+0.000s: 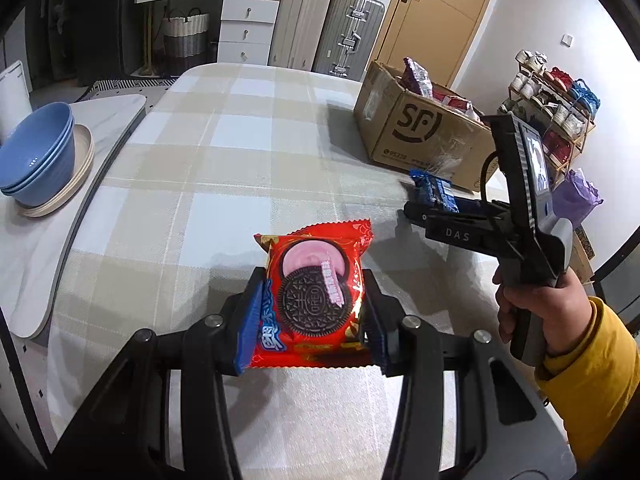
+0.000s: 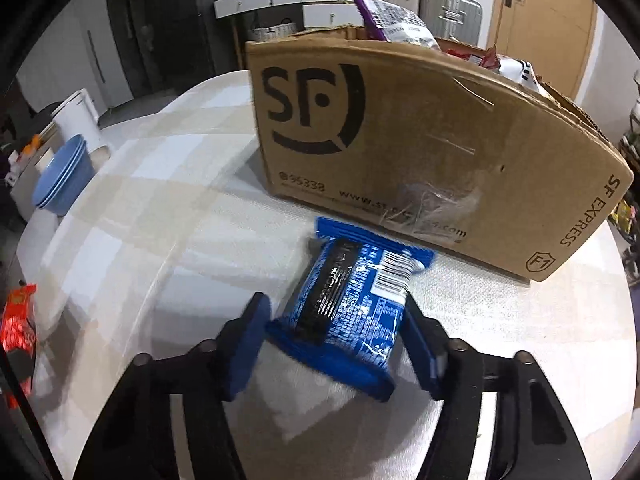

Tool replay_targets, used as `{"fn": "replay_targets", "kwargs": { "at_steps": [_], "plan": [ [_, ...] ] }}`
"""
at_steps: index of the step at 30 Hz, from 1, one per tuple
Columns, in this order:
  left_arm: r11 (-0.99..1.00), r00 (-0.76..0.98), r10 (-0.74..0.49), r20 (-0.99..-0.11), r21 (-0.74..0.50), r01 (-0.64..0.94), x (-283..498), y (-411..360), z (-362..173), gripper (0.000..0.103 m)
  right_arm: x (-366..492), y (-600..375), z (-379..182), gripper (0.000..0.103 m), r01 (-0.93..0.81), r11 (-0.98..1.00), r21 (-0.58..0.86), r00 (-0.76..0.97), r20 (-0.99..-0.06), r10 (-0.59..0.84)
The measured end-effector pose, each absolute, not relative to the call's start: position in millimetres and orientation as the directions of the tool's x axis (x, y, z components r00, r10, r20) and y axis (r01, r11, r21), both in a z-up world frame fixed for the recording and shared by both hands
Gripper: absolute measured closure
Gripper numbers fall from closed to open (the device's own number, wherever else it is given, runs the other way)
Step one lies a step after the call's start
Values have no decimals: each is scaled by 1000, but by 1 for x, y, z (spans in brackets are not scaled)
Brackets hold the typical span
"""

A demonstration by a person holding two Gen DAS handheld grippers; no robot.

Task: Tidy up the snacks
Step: 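Grasp the blue snack bag with the right gripper while the left holds the Oreo pack, then lift both held packs and carry them over the cardboard box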

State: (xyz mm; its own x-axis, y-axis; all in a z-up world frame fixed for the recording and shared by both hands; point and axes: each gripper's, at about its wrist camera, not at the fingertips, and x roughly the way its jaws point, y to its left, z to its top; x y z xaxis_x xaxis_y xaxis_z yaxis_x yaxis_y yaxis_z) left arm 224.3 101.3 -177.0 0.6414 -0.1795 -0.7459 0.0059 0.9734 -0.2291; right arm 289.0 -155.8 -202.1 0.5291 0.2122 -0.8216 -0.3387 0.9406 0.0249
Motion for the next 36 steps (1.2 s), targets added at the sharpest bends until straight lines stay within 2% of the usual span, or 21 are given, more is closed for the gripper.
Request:
{"fn": "replay_targets", "kwargs": {
  "at_steps": [2,3,8,15,20,28,36],
  "plan": [
    [973,643,-179,-744,-229,6,219,100,-174,61,282,-160,-199,57,-353,933,73,520,-813,260],
    [973,645,-179,-743,-229,6,216,99,-173,61,279,-164,-198,58,-355,930,99,514,-810,282],
    [977,649,-171,-741,-215,12,201,91,-166,61,253,-191,-190,58,-350,896,273,480,-769,422],
    [978,657,-179,-732,-205,38,182,74,-154,61,208,-217,-169,58,-360,858,366,516,-689,509],
    [977,675,-202,-709,-195,88,173,51,-139,61,172,-250,-130,58,-376,815,440,573,-581,578],
    [964,720,-263,-643,-193,180,172,8,-100,61,104,-292,-63,59,-466,754,464,648,-402,647],
    [946,717,-326,-616,-214,246,156,-25,-83,61,73,-316,-71,58,-442,746,498,659,-385,647]
  ]
}}
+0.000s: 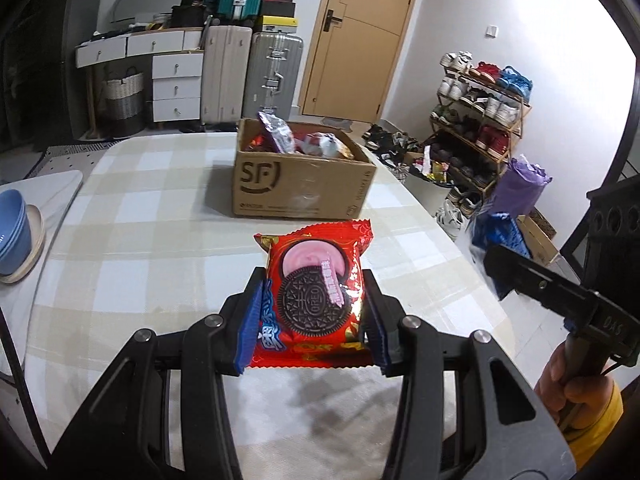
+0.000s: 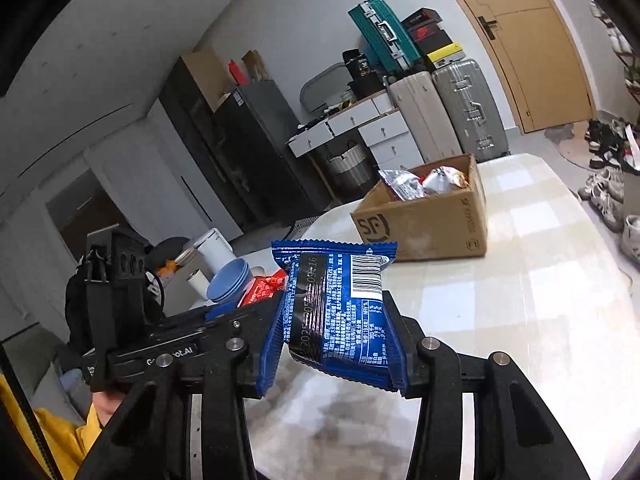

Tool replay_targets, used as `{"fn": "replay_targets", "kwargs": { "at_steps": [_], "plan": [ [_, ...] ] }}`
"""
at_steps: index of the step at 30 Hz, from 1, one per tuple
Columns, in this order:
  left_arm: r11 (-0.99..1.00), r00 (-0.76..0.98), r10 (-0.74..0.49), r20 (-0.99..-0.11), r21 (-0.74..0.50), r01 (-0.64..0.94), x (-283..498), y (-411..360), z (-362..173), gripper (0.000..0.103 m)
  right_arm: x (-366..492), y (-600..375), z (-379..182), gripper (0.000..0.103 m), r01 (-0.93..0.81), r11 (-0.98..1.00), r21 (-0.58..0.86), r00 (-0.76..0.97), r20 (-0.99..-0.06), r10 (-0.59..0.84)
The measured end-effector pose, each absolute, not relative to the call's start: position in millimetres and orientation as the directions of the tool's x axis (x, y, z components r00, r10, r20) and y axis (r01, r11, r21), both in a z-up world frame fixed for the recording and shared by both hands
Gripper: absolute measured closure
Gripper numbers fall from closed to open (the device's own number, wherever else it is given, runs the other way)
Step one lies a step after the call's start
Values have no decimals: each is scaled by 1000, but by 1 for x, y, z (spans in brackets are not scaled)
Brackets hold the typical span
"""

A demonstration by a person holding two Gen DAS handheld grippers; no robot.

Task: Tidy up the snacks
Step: 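Lift both held packs and carry them over the cardboard box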

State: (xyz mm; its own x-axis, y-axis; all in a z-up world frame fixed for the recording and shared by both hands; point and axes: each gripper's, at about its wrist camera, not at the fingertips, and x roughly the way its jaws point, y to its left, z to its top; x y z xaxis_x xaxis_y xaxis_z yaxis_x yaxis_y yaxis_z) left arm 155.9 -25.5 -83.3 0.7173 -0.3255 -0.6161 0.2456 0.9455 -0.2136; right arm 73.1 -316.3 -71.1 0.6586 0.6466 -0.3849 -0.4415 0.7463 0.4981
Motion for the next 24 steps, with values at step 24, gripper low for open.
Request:
{"fn": "replay_targets", "kwargs": {
  "at_steps": [24],
  "plan": [
    [955,713,-295,-636,-196,221,160,-15,-85,61,99,-298,-73,58,-481,729,488,644,-368,671]
  ]
}}
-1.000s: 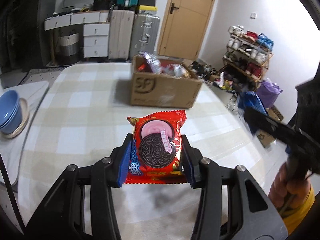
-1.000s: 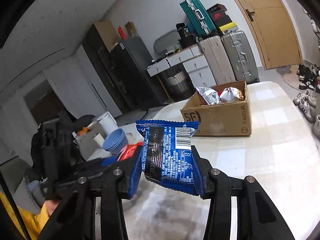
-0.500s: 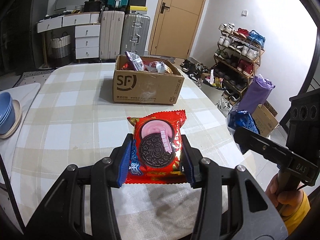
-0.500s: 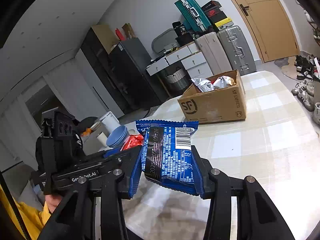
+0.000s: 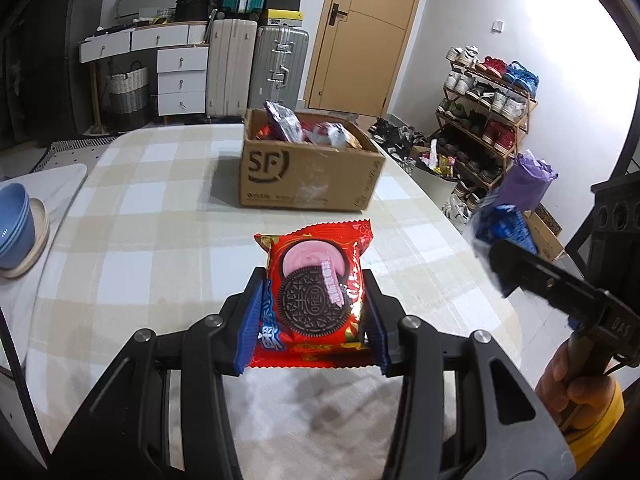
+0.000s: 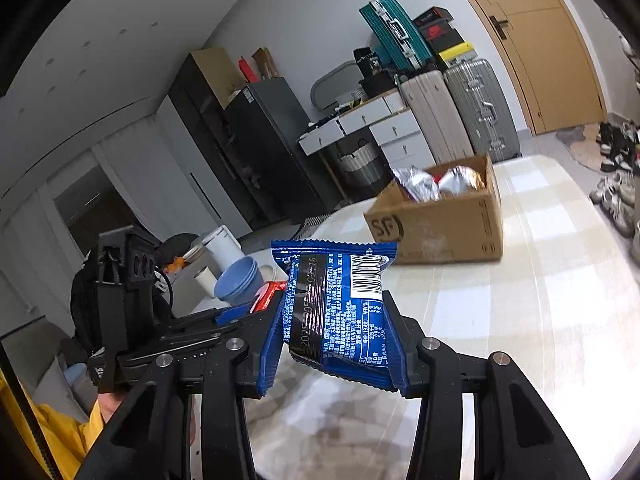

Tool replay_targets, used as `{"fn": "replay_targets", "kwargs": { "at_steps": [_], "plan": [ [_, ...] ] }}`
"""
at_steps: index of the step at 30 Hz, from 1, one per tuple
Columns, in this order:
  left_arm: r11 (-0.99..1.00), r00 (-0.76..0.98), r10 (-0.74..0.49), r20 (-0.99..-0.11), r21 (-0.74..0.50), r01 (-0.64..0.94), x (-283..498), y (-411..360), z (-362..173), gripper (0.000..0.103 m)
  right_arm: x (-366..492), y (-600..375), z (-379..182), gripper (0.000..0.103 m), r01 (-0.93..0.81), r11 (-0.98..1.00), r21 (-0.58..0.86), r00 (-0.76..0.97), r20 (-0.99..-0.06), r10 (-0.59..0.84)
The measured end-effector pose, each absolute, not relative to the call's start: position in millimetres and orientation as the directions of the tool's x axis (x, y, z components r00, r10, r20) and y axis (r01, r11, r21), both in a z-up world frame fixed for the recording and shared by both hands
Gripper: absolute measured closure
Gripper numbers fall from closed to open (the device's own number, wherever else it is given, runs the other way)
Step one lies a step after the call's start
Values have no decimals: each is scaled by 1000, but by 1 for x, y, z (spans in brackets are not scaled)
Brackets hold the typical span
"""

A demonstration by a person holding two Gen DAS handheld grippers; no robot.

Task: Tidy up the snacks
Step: 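Lift both held packs and carry them over the cardboard box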

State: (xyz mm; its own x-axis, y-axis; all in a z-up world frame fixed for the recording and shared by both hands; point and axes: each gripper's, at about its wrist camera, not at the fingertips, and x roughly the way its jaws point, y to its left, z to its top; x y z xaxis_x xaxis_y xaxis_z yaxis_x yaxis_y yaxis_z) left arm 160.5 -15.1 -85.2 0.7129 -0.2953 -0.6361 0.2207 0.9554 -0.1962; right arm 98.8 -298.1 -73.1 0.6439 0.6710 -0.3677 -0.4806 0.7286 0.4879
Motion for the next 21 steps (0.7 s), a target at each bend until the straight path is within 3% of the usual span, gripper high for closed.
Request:
{"fn": "replay_targets", "kwargs": {
  "at_steps": [11,21],
  "plan": [
    [961,748,-276,-604,-171,216,246,2,-48,61,174,-289,-27,58,-519,734,437,662,-338,669],
    [955,765,-281,-579,-89,284,343,-20,-15,61,274,-289,-7,58,-455,791,408,685,-408,604]
  ]
}}
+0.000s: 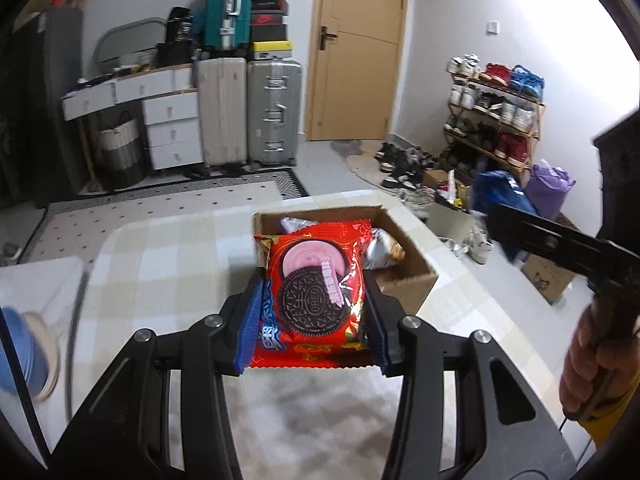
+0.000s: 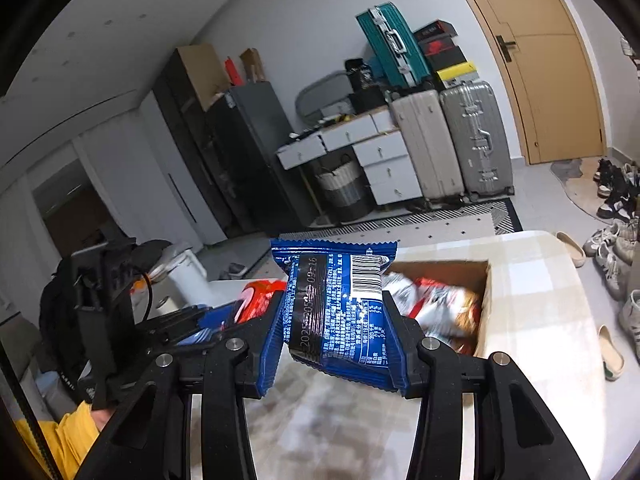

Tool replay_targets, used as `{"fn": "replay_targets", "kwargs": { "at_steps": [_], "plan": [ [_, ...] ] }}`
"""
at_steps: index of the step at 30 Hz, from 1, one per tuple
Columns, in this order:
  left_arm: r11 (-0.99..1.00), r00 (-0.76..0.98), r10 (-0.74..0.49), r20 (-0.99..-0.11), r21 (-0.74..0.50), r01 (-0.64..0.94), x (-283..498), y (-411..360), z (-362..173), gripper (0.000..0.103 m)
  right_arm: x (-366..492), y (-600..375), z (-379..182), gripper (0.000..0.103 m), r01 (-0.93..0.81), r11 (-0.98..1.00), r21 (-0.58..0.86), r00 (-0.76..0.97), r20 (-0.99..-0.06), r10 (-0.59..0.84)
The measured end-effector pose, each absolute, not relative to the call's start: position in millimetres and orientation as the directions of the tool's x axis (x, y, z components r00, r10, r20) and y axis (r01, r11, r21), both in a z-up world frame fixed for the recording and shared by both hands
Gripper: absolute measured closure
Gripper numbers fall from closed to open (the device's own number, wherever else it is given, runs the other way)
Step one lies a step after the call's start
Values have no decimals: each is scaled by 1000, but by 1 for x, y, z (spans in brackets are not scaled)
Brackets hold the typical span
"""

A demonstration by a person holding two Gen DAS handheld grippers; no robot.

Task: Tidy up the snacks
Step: 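Lift both held packs and carry them over the cardboard box, then lower both packs into the box and open both grippers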

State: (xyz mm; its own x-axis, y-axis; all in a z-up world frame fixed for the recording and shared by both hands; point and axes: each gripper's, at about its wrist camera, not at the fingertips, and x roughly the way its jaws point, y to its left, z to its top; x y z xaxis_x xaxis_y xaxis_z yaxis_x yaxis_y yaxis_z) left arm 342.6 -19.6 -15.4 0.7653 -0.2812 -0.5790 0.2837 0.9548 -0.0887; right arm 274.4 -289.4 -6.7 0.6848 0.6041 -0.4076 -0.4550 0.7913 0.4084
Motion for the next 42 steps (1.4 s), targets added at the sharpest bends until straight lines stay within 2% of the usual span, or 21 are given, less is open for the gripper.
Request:
{"fn": "replay_targets", "kwargs": {
  "at_steps": [11,18,27,32,39,42],
  "plan": [
    [932,687,-353,-635,-170,321,473,-53,-32,61,379,-300,-14,58,-374,827,420,664,-502,555],
    [925,634,-368,-680,-197,325,520,-65,-61,61,418,-297,-37,58,-353,837,418,618,-568,544],
    [923,606,-364,-707,-186,336,538,-81,-89,61,447,-293,-61,58,-301,861,410,592,-628,506],
    [924,640,-351,-684,-140,357,530,-81,-87,61,452,-292,-63,58,-296,867,401,590,-636,497],
    [928,663,-352,-661,-152,341,512,-67,-77,60,449,-285,-72,58,-296,860,416,556,-656,509],
    [930,669,-351,-655,-160,331,501,-60,-72,59,445,-278,-75,54,-307,855,418,538,-665,518]
  ]
}}
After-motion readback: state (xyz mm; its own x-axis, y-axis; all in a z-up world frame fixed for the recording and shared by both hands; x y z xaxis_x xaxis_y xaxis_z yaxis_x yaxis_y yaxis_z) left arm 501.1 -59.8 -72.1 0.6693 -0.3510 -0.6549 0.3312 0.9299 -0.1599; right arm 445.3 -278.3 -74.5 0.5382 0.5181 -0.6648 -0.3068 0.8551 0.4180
